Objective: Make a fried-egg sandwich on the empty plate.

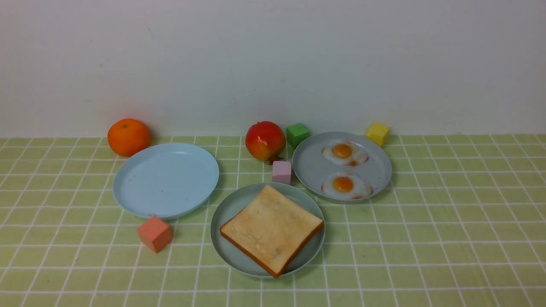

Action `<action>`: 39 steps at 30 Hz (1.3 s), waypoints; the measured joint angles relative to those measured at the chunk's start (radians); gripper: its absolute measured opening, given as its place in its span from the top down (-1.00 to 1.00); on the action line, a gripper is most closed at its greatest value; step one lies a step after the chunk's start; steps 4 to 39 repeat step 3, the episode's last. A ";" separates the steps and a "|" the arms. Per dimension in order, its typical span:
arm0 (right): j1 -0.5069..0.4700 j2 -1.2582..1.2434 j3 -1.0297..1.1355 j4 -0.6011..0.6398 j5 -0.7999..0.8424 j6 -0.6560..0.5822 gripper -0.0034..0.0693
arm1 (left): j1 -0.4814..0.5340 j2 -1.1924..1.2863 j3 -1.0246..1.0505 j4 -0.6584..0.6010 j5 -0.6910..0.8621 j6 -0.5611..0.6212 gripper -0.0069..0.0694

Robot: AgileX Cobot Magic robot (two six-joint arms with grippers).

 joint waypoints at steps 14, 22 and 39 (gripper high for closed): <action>0.000 0.000 0.000 0.000 0.000 0.000 0.62 | 0.000 0.000 0.000 0.000 0.000 0.000 0.82; 0.000 0.000 0.000 0.000 0.000 0.000 0.62 | 0.000 0.000 0.000 0.000 0.000 0.000 0.82; 0.000 0.000 0.000 0.000 0.000 0.000 0.62 | 0.000 0.000 0.000 0.000 0.000 0.000 0.82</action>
